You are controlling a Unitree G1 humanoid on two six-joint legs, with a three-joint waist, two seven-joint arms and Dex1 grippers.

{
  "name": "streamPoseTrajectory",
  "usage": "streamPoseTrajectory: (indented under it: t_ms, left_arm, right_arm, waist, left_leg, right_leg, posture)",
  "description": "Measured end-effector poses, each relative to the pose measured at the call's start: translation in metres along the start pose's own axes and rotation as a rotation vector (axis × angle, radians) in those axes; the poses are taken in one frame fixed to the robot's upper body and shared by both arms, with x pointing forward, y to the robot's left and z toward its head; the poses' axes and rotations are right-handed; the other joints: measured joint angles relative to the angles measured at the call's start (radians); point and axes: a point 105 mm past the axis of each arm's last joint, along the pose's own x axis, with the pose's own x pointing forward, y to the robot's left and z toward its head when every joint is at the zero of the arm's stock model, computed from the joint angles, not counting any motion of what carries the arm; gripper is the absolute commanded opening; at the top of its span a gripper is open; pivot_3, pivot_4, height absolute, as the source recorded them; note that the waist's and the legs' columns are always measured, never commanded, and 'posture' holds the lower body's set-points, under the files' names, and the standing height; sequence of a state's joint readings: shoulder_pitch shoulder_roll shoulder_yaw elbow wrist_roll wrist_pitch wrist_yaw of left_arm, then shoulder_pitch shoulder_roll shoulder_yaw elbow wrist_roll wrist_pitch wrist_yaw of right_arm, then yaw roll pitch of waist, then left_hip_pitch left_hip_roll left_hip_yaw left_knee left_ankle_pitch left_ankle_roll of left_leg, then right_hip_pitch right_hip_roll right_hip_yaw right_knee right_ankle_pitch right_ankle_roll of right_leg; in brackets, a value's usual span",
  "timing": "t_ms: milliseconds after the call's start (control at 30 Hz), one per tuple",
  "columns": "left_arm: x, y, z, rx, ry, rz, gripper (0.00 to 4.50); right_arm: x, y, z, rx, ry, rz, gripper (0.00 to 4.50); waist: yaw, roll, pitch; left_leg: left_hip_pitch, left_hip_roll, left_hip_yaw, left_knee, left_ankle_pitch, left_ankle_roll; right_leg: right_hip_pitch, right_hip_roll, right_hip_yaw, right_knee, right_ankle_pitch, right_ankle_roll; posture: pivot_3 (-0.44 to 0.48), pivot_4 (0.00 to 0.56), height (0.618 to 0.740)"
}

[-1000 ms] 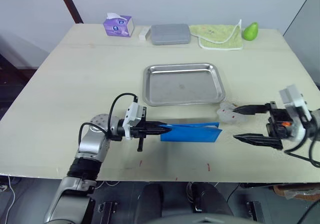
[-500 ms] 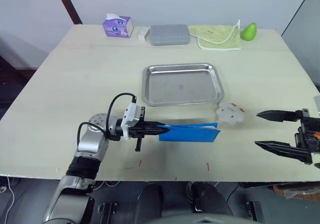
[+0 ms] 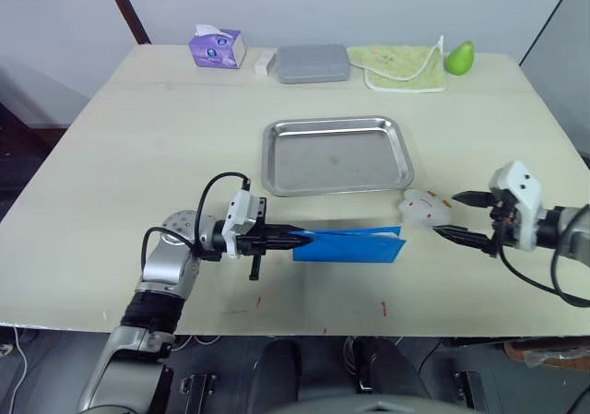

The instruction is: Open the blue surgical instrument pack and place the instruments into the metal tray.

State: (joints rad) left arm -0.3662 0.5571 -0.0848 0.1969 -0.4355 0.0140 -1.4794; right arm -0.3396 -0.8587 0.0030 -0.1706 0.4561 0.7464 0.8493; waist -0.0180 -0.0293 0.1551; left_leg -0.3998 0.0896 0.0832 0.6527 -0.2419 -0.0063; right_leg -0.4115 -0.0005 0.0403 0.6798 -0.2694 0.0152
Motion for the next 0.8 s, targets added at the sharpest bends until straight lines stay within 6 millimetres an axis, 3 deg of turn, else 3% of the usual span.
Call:
streamPoseTrajectory:
  t_ms: [33,133,333,400,567,800]
  left_arm:
    - [0.000,0.000,0.000,-0.001,0.000,-0.002,0.00]
    - [0.001,-0.001,0.001,0.003,-0.001,-0.003,0.00]
    - [0.002,-0.002,0.001,0.002,-0.001,0.006,0.00]
    - [0.002,-0.002,0.000,-0.001,-0.001,0.009,0.00]
    - [0.003,-0.004,0.000,-0.004,0.000,0.009,0.00]
    - [0.001,-0.004,0.001,-0.002,0.007,0.022,0.00]
  right_arm:
    - [0.006,-0.002,-0.001,0.006,0.015,-0.007,4.44]
    - [0.027,-0.006,-0.001,0.009,0.053,-0.005,3.67]
    - [0.036,-0.002,-0.005,-0.020,0.091,0.033,0.76]
    - [0.035,-0.002,-0.004,-0.029,0.090,0.037,0.01]
    - [0.023,0.003,-0.010,0.008,0.084,0.060,0.01]
    - [-0.019,0.015,-0.007,0.085,0.037,0.093,0.01]
  waist:
    - [0.001,0.000,0.000]
    - [0.003,0.000,0.000]
    - [0.006,0.000,0.000]
    - [0.006,0.000,0.000]
    - [0.008,0.000,0.000]
    - [0.005,0.000,0.000]
  left_leg:
    - [0.000,0.000,0.000,0.000,0.000,0.000]
    - [-0.001,0.000,0.000,0.000,0.000,0.000]
    - [-0.002,0.000,0.000,0.000,0.000,0.000]
    - [-0.001,0.000,0.000,0.000,0.000,0.000]
    - [-0.002,0.000,0.000,0.000,0.000,0.000]
    - [-0.001,0.000,0.000,0.000,0.000,0.000]
  right_leg:
    - [0.000,0.000,0.000,0.000,0.000,0.000]
    - [-0.001,0.000,0.000,0.000,0.000,0.000]
    - [-0.001,0.000,0.000,-0.001,0.000,0.000]
    - [-0.001,0.000,0.000,-0.001,0.000,0.000]
    - [-0.001,0.000,0.000,-0.001,0.000,0.000]
    - [-0.001,0.000,0.000,-0.001,0.000,0.000]
  posture:
    - [0.000,0.150,0.740]
    - [0.000,0.150,0.740]
    - [0.000,0.150,0.740]
    - [0.000,0.150,0.740]
    - [0.000,0.150,0.740]
    - [0.000,0.150,0.740]
